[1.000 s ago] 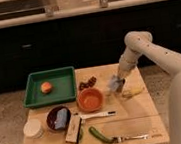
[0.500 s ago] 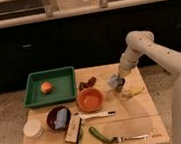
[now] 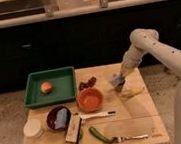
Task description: Place towel in metal cup
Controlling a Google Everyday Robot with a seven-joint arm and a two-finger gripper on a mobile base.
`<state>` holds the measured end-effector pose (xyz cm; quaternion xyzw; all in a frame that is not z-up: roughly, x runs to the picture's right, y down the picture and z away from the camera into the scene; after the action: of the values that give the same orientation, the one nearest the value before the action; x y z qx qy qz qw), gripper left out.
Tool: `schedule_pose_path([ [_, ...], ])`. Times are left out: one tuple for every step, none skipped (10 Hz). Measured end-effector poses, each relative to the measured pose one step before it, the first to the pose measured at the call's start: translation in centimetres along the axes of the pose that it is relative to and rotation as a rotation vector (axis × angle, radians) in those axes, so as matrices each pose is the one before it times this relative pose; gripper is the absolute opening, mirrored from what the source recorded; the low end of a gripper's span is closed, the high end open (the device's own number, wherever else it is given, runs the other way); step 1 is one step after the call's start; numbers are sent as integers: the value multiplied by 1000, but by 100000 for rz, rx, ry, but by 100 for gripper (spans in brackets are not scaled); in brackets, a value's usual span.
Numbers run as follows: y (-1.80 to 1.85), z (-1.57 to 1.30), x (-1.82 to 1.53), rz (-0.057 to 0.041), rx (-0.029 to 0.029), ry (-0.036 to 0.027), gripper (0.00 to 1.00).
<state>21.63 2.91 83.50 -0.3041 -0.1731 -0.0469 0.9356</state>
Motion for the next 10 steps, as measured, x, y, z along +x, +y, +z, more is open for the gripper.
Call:
schedule_pose_path([
  [-32,-23,134,95,81,-137,80],
  [55,24,90,43,-313,-62,80],
  [32,69,81,18,-339,-102,80],
  [62,55,110,84,-217,-15,80],
  [119,46,137,160,-362,41,80],
  [-2,24,57,95,-61,19,80],
  [12,9,39,54,-113,-25,80],
  [-35,2,-2,-53,14,-53,80],
  [-18,-36,-14,-105,4,-70,80],
  [36,-4,27,-20,-30,-70,80],
])
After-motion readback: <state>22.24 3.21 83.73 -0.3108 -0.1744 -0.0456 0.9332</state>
